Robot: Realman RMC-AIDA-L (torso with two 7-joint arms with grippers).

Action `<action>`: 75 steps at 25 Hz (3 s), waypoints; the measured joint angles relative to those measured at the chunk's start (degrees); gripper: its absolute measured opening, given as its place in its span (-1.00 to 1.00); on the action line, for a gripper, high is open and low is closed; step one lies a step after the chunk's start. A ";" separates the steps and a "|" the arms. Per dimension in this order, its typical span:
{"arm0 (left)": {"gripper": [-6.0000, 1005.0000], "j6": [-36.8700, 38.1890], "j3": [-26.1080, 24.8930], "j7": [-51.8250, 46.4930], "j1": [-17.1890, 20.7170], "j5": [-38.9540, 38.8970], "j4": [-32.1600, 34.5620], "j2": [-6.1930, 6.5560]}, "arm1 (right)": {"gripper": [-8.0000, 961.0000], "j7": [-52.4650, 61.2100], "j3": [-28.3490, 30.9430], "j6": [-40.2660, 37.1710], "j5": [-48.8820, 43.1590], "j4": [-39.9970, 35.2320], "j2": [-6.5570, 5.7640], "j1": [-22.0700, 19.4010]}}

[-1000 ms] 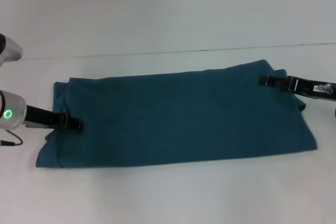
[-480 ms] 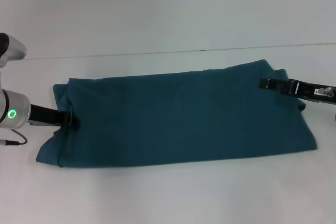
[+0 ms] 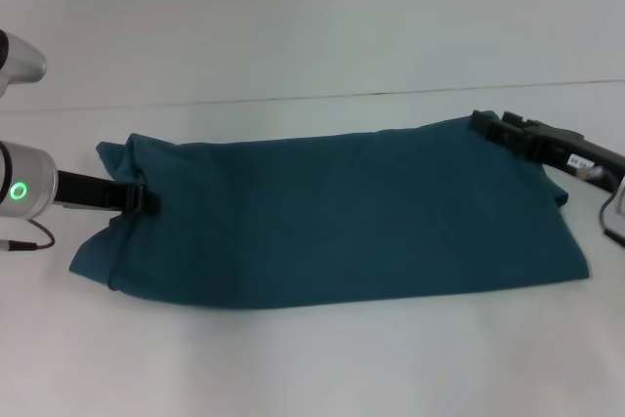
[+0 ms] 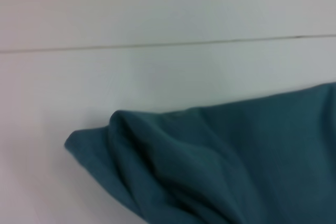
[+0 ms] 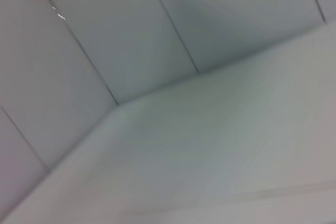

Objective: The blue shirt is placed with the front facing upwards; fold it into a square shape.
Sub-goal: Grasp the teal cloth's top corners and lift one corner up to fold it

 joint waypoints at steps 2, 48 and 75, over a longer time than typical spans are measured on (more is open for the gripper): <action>-0.77 0.83 0.03 0.12 0.04 -1.34 0.62 -0.03 | 0.54 -13.77 0.07 0.08 9.03 8.17 0.10 0.63; -0.78 16.00 0.48 -3.53 0.31 -8.66 26.56 -2.67 | -0.98 -64.17 33.94 16.63 -2.78 50.48 0.20 15.63; -0.78 16.79 0.74 -2.31 1.72 -13.64 29.48 -2.90 | -0.96 -64.83 41.68 32.91 -8.95 56.70 1.63 28.85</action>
